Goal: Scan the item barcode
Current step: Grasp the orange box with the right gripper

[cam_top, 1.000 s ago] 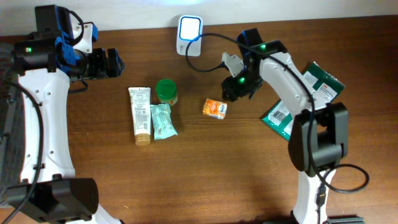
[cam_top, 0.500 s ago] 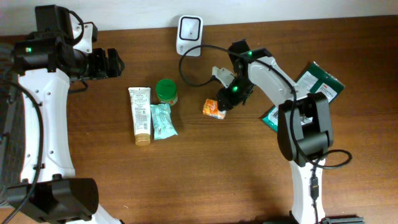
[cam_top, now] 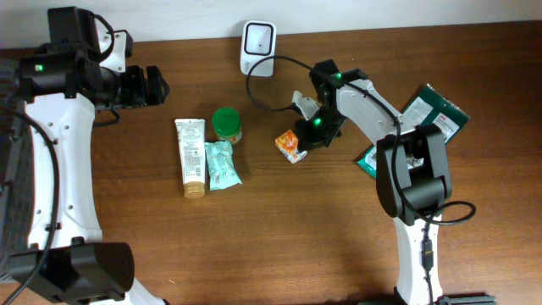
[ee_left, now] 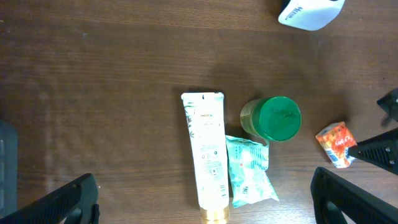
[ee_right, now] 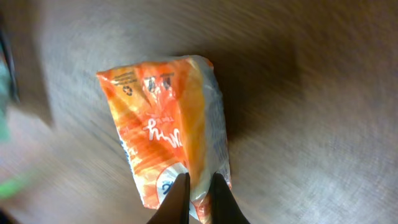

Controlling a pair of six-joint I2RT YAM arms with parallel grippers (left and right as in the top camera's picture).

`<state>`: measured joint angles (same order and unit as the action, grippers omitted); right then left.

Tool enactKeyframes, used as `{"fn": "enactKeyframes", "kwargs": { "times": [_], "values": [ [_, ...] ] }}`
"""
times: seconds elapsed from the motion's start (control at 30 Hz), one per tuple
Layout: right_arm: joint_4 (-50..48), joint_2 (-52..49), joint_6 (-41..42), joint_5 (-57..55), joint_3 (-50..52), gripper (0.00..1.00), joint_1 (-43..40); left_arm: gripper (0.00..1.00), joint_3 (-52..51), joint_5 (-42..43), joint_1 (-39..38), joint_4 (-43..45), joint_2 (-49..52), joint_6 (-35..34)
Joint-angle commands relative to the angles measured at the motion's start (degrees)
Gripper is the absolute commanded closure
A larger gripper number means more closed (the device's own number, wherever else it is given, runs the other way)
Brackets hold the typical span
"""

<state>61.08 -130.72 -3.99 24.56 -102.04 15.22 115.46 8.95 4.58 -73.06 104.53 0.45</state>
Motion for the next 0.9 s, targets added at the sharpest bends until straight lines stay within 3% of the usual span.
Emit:
{"fn": "enactKeyframes", "kwargs": {
  "times": [0.0, 0.07, 0.47, 0.87],
  "values": [
    [0.4, -0.9, 24.3, 0.5, 0.5, 0.95, 1.3, 0.01, 0.9, 0.0, 0.3, 0.1, -0.2, 0.7],
    [-0.3, -0.9, 31.5, 0.3, 0.5, 0.89, 2.6, 0.01, 0.9, 0.0, 0.3, 0.1, -0.2, 0.7],
    [-2.2, -0.9, 29.8, -4.1, 0.5, 0.62, 5.1, 0.01, 0.9, 0.0, 0.3, 0.1, -0.2, 0.7],
    [-3.5, -0.9, 33.3, -8.8, 1.2, 0.63, 7.8, 0.01, 0.9, 0.0, 0.3, 0.1, -0.2, 0.7]
  ]
}}
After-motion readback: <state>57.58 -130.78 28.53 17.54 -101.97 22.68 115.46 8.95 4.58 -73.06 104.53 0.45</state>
